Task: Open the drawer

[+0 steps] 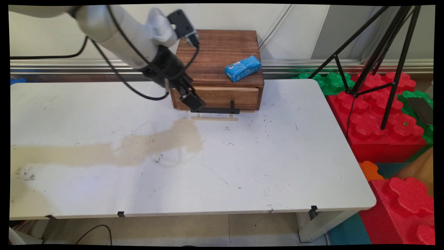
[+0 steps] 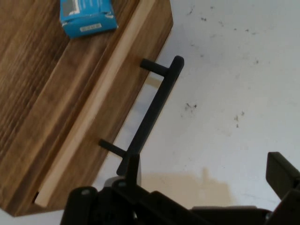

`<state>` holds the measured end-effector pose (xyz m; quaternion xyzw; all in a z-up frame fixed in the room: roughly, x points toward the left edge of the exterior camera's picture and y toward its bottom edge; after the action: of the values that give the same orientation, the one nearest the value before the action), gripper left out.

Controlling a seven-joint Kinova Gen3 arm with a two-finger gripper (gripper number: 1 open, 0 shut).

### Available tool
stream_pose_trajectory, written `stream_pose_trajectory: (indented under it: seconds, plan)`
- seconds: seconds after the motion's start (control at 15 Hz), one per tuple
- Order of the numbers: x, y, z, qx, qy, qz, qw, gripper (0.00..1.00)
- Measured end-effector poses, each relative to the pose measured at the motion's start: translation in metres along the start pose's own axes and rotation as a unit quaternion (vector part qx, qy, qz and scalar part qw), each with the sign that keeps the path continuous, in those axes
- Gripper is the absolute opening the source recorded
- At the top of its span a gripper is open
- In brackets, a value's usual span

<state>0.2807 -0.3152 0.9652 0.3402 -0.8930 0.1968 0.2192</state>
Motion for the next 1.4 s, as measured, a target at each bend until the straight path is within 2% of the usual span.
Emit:
stream_pose_trajectory:
  seconds: [0.67,1.07,1.4]
  plan:
    - [0.019,-0.016,0.085,-0.008,-0.039,0.032,0.9987,1.0]
    - [0.02,-0.027,0.129,-0.015,-0.049,0.046,0.9976,1.0]
    - [0.017,-0.033,0.163,-0.031,-0.056,0.054,0.9965,1.0]
